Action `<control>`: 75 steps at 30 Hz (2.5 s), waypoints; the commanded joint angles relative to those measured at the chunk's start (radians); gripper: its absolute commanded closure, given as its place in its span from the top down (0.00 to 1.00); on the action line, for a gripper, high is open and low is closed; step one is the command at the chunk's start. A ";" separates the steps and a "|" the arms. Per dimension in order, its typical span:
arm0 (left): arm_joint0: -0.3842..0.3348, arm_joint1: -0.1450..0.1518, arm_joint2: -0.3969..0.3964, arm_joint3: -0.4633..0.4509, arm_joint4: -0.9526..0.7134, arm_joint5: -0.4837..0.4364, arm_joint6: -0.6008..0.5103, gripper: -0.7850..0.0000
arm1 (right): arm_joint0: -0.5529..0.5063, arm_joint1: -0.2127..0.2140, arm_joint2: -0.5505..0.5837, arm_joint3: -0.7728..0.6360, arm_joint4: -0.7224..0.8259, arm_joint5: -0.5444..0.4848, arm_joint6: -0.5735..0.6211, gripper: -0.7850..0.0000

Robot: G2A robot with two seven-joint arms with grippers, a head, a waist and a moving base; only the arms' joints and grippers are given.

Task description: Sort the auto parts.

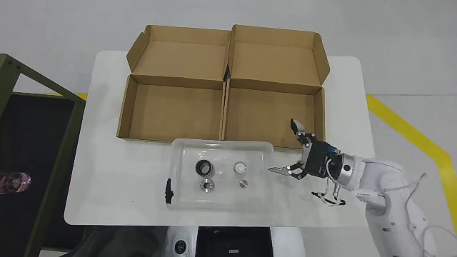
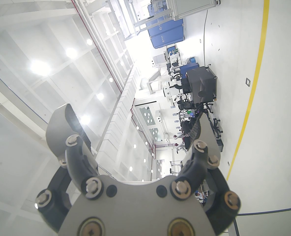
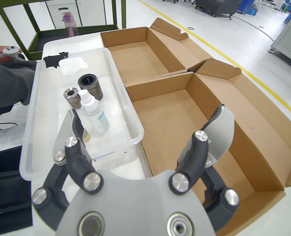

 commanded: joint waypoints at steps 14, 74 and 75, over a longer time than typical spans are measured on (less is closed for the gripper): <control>0.000 0.000 0.000 0.000 0.000 0.000 0.000 1.00 | 0.111 0.047 -0.279 -0.049 0.054 0.000 0.227 1.00; 0.000 0.000 0.000 0.000 0.000 0.000 0.000 1.00 | 0.311 0.061 -0.517 0.119 0.099 0.072 0.339 0.00; 0.000 0.000 0.000 0.000 0.000 0.000 0.000 1.00 | 0.311 0.061 -0.514 0.118 0.105 0.067 0.326 0.00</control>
